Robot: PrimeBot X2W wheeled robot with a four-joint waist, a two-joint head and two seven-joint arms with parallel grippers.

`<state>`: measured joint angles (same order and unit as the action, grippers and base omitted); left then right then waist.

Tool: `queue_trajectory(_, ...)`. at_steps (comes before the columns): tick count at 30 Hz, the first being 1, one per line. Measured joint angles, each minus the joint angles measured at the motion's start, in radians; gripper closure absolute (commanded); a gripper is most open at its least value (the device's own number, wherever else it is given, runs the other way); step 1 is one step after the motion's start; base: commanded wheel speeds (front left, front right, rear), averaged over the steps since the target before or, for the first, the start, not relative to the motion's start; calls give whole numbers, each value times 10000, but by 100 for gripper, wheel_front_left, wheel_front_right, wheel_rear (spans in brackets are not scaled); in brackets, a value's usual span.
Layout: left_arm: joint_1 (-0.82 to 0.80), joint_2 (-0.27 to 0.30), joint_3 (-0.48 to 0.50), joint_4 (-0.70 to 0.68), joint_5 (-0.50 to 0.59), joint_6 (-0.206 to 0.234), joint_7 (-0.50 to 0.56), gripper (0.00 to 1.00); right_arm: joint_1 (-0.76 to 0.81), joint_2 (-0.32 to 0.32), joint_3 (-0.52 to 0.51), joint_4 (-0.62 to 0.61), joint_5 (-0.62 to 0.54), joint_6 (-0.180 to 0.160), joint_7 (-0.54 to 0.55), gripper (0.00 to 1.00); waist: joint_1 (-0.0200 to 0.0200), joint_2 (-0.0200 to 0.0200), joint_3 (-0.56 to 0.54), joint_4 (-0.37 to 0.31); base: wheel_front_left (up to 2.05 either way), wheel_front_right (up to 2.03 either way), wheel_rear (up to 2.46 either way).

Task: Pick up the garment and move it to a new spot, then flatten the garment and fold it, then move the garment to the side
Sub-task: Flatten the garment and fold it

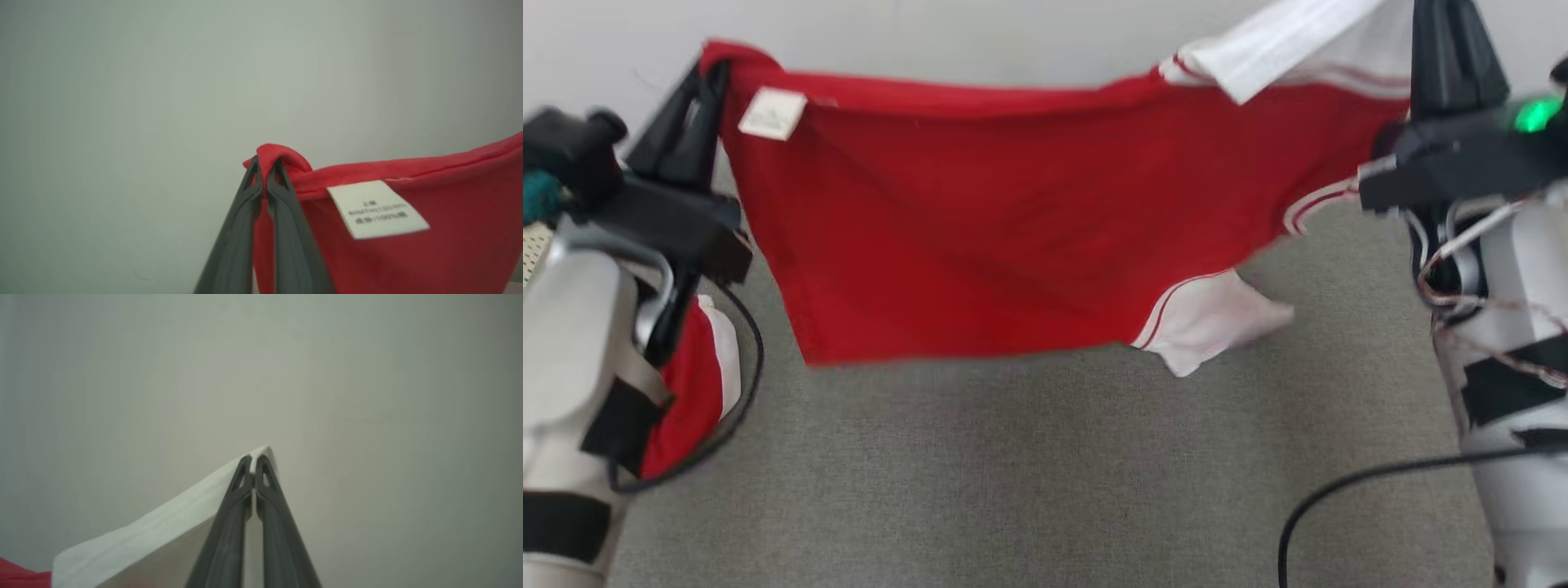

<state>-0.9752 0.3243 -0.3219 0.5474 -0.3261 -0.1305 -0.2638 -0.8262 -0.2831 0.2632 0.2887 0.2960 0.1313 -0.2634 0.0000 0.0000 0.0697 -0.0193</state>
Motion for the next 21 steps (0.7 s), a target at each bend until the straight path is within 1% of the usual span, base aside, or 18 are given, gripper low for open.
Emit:
queue_trajectory(5,-1422,385,-506,828,253,0,33,100,-1873,-188,462,704,-205,0,-2,100,1,0,203,-52,0,0,0)
queue_trajectory(8,-2206,460,-805,1210,286,0,119,100,-2888,-270,723,1273,-320,0,-2,100,1,1,440,-79,0,0,0)
queue_trajectory(13,-3498,451,-943,1789,205,0,332,100,-4384,-360,886,2429,-351,0,-4,100,1,1,1044,-100,0,0,0)
queue_trajectory(17,-4504,385,-1306,2232,337,0,552,100,-5734,-399,1083,3522,-405,0,31,100,1,1,1701,-96,0,0,0)
queue_trajectory(20,-5422,178,-1386,2522,476,17,583,100,-7011,-458,1116,4406,-516,0,173,100,3,2,2278,-72,0,0,0)
queue_trajectory(21,-5752,82,-1375,2621,525,90,531,100,-7464,-591,1287,4617,-779,0,174,100,3,2,2479,-57,0,0,0)
